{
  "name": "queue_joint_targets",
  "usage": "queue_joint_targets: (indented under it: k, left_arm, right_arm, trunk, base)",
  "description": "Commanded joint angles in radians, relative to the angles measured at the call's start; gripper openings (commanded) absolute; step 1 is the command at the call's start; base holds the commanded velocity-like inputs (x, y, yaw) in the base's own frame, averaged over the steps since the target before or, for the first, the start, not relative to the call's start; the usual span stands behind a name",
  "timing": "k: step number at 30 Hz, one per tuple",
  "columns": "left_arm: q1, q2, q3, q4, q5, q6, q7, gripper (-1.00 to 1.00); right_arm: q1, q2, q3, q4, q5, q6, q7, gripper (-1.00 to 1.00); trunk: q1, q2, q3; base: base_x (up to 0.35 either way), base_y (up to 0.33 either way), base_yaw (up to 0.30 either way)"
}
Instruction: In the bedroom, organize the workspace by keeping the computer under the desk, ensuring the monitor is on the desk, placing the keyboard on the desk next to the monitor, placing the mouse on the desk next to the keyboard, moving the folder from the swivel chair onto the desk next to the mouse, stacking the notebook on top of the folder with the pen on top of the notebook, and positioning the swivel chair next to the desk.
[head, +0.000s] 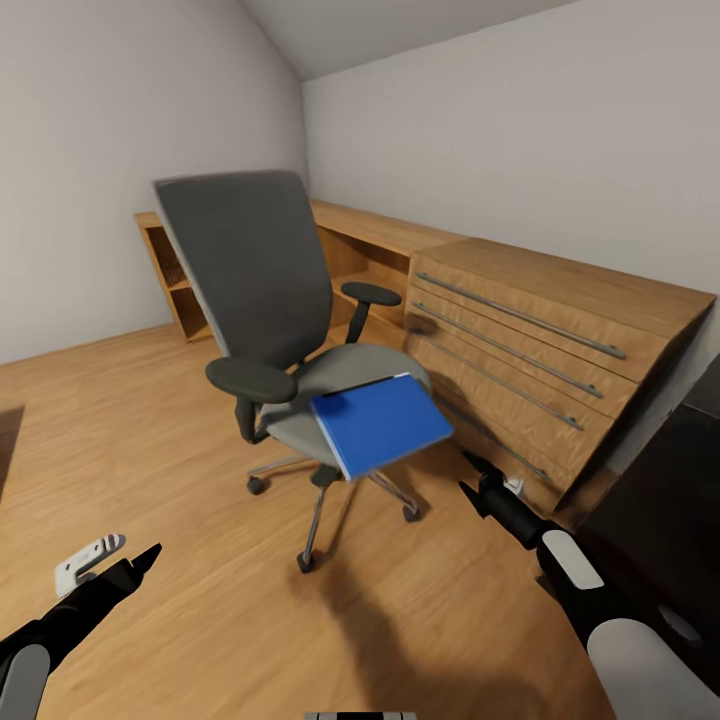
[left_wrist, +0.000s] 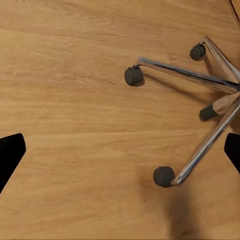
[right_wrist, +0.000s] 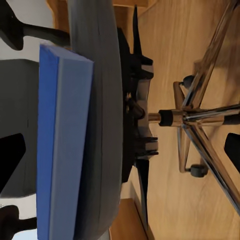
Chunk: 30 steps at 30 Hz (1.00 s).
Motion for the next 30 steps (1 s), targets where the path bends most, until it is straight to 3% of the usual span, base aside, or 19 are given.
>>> queue_joint_targets:
  k: [1,13,22,30]
  left_arm:
    - [-0.001,0.0,0.002,0.001,0.0,0.006,-0.005,1.0]
    - [-0.001,0.0,0.002,0.006,0.0,0.007,-0.005,1.0]
    - [-0.001,0.0,0.002,0.006,0.0,0.006,-0.004,1.0]
    - [-0.001,0.0,0.002,0.007,0.001,0.006,-0.004,1.0]
  right_arm:
    - [-0.001,0.0,-0.002,0.0,-0.005,0.008,0.0,1.0]
    - [-0.001,0.001,-0.002,0.0,-0.005,0.008,-0.002,1.0]
    - [-0.001,0.001,-0.001,0.0,-0.003,0.008,-0.003,1.0]
    - [-0.001,0.001,-0.001,0.0,-0.002,0.008,-0.003,1.0]
  trunk:
    - [0.0,0.0,-0.001]
    - [0.0,0.0,-0.001]
    - [-0.004,0.002,0.034]
    - [-0.004,0.002,0.034]
  base:
    - [0.193,0.0,0.0]
    - [0.048,0.0,0.0]
    - [0.001,0.0,0.0]
    - [0.0,0.0,0.0]
